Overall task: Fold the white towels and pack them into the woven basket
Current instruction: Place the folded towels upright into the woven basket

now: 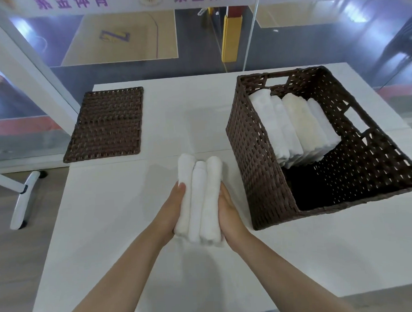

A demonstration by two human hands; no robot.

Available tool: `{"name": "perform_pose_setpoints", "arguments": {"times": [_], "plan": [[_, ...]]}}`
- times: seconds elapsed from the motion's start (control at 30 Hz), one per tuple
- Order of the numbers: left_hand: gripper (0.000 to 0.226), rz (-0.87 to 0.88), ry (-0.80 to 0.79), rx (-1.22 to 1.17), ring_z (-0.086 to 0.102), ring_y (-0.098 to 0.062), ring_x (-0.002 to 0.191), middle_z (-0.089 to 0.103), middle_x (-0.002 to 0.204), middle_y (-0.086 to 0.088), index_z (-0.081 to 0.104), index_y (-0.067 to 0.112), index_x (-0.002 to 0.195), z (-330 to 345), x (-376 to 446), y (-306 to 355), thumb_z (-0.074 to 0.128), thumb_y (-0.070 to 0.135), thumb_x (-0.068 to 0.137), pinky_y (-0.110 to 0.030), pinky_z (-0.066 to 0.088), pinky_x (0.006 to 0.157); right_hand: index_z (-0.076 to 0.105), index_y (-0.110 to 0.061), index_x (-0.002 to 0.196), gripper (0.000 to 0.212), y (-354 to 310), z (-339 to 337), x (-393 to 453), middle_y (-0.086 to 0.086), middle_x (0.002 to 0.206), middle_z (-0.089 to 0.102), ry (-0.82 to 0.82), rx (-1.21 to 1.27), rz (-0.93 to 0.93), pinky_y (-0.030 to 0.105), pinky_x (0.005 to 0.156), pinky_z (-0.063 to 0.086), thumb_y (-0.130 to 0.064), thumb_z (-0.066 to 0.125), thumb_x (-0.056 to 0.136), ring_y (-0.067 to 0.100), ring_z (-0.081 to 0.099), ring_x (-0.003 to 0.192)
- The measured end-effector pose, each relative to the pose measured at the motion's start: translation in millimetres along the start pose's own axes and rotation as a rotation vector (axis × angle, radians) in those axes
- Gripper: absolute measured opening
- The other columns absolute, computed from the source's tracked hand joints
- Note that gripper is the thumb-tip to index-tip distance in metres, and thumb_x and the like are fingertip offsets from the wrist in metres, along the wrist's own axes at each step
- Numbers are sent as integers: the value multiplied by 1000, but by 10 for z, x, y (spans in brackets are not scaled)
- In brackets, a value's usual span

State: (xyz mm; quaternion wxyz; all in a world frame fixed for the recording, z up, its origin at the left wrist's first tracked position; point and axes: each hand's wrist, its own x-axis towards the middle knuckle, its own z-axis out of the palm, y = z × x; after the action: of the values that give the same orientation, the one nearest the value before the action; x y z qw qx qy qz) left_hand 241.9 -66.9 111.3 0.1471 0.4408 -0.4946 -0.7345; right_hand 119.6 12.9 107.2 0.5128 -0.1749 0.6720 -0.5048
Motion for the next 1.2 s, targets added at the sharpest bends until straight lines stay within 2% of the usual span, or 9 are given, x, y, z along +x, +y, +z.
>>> {"name": "perform_pose_setpoints", "arguments": {"times": [0.1,0.2,0.27,0.5,0.6,0.77,0.9,1.03,1.2], "plan": [[57,89,17,70,47,-3,131,48,143,22,35,50,143,35,-46,268,43,68,89,-41,32,115,27,-56,144,43,-230,-24,-82,-29,145,42,-40,-75,-138,31,114,31,-58,28,101,-5,41,131],[46,248,69,156,40,10,131,37,143,38,25,63,140,133,-138,572,41,54,98,-30,31,111,7,-52,151,55,-497,-61,-144,-25,155,28,-28,-175,-255,25,115,25,-56,30,100,0,33,138],[46,327,107,175,39,18,125,35,140,44,23,67,138,215,-226,783,41,47,101,-22,33,105,5,-55,149,61,-699,-92,-205,-25,155,29,-14,-242,-358,35,117,28,-63,33,95,4,35,139],[50,443,117,233,43,12,121,40,140,37,27,64,139,684,-411,1519,48,43,99,-29,38,104,-10,-58,146,60,-1410,-494,-492,-14,159,25,79,-387,-522,37,109,35,-55,29,100,18,43,135],[56,457,10,248,48,0,126,46,139,34,32,63,137,953,-451,1838,59,47,90,-38,39,109,-9,-57,146,59,-1656,-730,-616,-12,156,31,145,-346,-553,40,112,35,-55,28,100,16,42,134],[58,478,-239,317,52,-1,124,50,136,32,35,59,139,1505,-342,2285,61,38,91,-37,42,106,-6,-46,152,62,-1951,-1262,-750,-18,151,31,265,-203,-620,31,108,35,-50,31,102,5,41,125],[56,389,-383,433,61,-4,114,56,131,26,36,55,141,2051,-72,2503,59,35,95,-35,49,100,-9,-41,153,65,-1953,-1732,-765,-7,156,31,418,-152,-561,29,100,36,-49,31,102,14,44,132],[59,283,-481,639,60,-12,115,55,133,20,35,60,137,2560,279,2508,64,53,86,-39,49,100,-7,-47,150,65,-1782,-2148,-737,-6,155,35,557,-83,-494,37,104,40,-52,34,100,19,47,130],[61,215,-572,879,46,-7,122,45,135,18,28,46,147,2994,592,2209,56,50,93,-21,38,98,-11,-38,152,72,-1424,-2491,-615,4,150,42,583,-81,-319,43,102,45,-51,36,98,23,51,126]]}}
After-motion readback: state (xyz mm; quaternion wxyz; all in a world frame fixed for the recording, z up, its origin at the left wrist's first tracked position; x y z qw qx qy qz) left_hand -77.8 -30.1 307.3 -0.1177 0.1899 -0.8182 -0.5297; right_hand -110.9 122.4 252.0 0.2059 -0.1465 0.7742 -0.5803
